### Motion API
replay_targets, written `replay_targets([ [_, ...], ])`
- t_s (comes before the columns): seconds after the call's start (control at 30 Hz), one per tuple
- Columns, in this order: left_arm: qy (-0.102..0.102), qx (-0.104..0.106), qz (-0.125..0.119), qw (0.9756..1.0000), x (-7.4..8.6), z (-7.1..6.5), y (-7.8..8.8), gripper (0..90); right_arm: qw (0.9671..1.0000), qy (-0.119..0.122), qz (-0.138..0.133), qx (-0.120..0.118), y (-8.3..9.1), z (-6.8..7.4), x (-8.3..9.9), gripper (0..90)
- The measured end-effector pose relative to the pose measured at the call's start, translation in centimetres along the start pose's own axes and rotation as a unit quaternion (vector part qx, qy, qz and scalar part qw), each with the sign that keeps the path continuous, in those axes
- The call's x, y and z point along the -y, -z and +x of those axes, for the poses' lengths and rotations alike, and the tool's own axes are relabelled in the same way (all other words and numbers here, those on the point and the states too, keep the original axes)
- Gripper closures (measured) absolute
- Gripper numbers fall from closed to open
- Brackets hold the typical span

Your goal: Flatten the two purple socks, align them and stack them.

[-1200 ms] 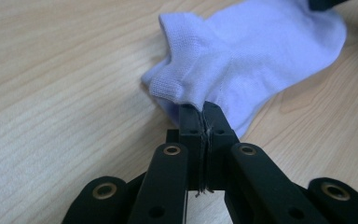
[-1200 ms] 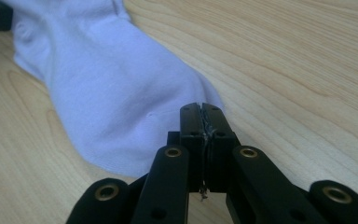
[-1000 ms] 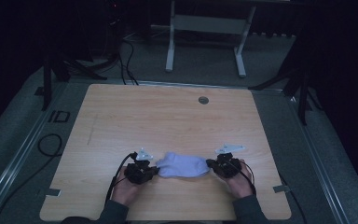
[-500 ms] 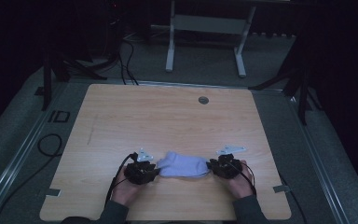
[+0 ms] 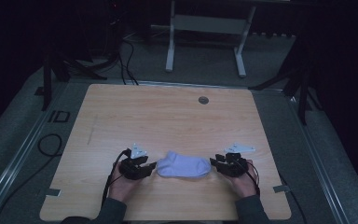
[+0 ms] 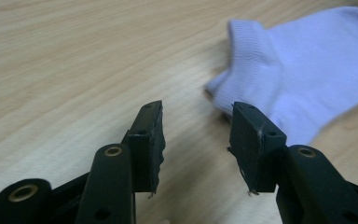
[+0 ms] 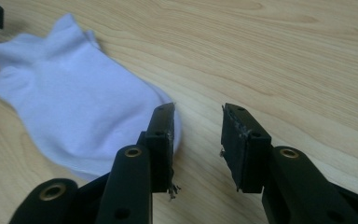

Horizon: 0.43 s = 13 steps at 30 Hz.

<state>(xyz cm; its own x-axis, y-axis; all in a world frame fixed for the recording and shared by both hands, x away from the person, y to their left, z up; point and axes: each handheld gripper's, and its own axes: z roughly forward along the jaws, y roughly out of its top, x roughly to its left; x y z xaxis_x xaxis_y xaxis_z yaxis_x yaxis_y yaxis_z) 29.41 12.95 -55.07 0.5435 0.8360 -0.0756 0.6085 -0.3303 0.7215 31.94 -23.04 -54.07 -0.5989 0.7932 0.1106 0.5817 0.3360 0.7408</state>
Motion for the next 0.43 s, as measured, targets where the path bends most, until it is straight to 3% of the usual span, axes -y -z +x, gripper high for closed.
replay_targets([
  [0.2,0.016,-0.033,0.003,0.9993,0.0,0.7,-0.5,53.7,0.9997,-0.010,0.002,0.022,-0.1,-1.1,0.5,63.6],
  [0.43,0.033,-0.047,0.005,0.9983,0.1,1.3,-0.7,53.3,0.9983,-0.025,0.003,0.053,0.3,-2.7,1.0,63.0],
])
